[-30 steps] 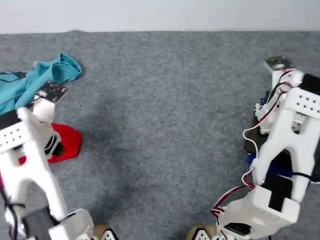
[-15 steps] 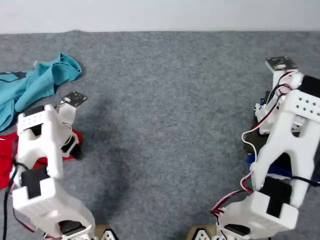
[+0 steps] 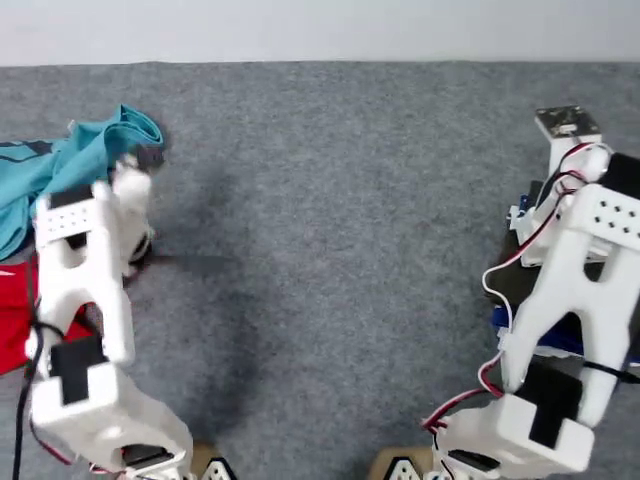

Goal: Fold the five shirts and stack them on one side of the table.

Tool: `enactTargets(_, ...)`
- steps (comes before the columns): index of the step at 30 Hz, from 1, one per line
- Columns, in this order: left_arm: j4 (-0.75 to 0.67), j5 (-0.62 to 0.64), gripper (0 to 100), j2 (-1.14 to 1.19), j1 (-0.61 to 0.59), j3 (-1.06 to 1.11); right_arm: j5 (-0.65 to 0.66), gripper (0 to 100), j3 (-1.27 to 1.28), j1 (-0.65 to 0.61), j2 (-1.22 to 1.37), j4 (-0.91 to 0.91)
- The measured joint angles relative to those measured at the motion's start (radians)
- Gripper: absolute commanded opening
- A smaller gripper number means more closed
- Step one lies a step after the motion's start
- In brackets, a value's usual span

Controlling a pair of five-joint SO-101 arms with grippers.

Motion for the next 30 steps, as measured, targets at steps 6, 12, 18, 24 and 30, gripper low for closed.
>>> enactTargets(6, 0.112, 0.135, 0, -0.189, 0.124, -0.262, 0.000, 0.9, 0.000, 0.000, -0.049, 0.000)
enactTargets(12, 0.143, 0.210, 0, -0.288, 0.379, -0.468, 0.000, 0.9, 0.000, 0.000, -0.083, 0.000)
enactTargets(18, 0.143, 0.269, 0, -0.302, 0.658, -0.601, 0.000, 0.9, 0.094, 0.000, -0.161, 0.000)
enactTargets(24, 0.132, 0.299, 0, -0.229, 0.789, -0.614, 0.000, 0.9, 0.232, 0.000, -0.264, 0.002)
enactTargets(30, 0.114, 0.374, 10, -0.135, 0.786, -0.614, 0.000, 0.9, 0.308, 0.000, -0.351, 0.002)
